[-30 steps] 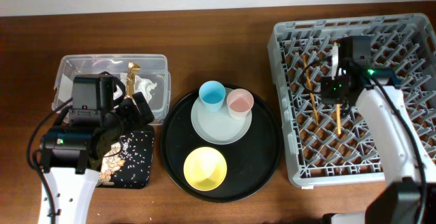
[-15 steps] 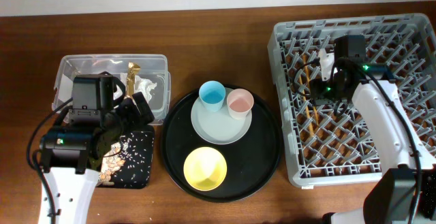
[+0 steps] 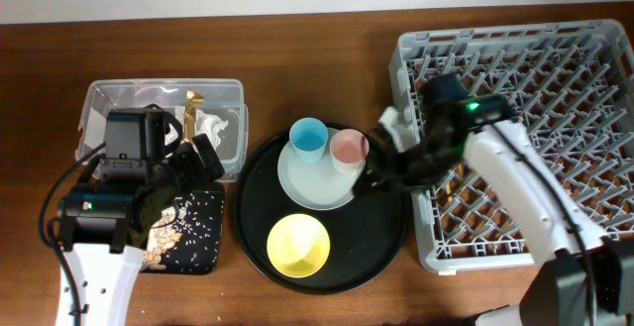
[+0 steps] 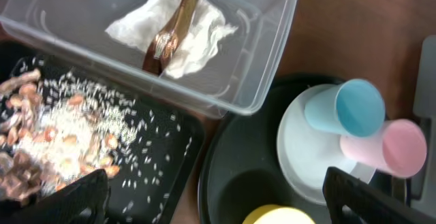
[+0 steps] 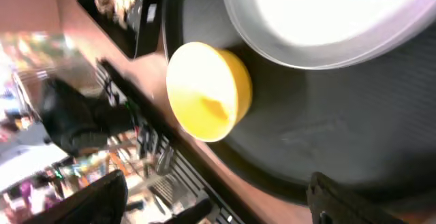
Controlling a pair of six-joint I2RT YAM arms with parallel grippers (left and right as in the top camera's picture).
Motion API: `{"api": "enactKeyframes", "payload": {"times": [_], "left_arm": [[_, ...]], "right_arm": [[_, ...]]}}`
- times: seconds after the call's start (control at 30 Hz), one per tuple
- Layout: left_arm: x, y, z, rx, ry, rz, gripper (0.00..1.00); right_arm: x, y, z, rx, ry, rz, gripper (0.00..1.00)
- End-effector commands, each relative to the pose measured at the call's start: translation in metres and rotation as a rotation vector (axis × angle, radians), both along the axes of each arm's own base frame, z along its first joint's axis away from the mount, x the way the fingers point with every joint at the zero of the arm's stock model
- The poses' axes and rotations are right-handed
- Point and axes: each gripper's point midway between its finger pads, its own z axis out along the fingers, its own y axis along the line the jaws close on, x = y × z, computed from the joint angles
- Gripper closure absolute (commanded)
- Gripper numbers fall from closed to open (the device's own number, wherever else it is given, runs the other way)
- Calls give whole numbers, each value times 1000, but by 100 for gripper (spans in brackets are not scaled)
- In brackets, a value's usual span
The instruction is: Sort waste into correct bins and load items into the dishwasher rack
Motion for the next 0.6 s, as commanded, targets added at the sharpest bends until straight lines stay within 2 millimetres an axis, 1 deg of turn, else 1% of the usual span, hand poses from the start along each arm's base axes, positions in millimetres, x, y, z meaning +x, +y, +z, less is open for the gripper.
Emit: {"api": "enactKeyframes", "payload": {"times": [0.0,0.07,0.1,0.13,0.17,0.2,0.23,0.3,0.33,0.37,0.4,0.43,0.5,0.53,0.57], "left_arm": [[6,1,3,13,-27,1,1],[5,1,3,12,-26,1,1],[13,0,9,-9,-65,24,1],[23,-2,17,-22,-116,24,1],[23,-2,17,-21,-118,23,1],[23,-2,17,-21,-118,23,1],[23,-2,17,-21,-117,23,1],[23,-2,16,-21,-114,22,1],[19,-11,14,-56,-95,-15,19],[20,-30,7,-132,-61,-81,38],[22,-44,-3,-154,-21,-124,46],[23,-52,-12,-150,11,-148,46],[29,-82,-47,-136,125,-225,47],[34,-100,-69,-127,177,-269,47],[39,-114,-84,-120,205,-302,47]], "right_arm": [[-28,35,-15,-20,-17,140,15],[-33,46,-30,-141,-24,114,15],[-33,48,-37,-209,-46,99,15],[-33,56,-43,-279,-99,94,16],[-39,71,-42,-267,-122,113,16],[-38,77,-43,-280,-169,131,21],[-31,77,-48,-363,-247,106,24],[-19,66,-53,-472,-297,11,24],[-10,60,-53,-507,-315,-47,35],[-3,61,-49,-497,-338,-77,45],[7,56,-41,-508,-387,-111,45],[15,49,-28,-507,-428,-150,44],[26,26,0,-484,-455,-234,41],[27,4,12,-492,-450,-287,40],[27,-13,16,-513,-436,-320,40]]}}
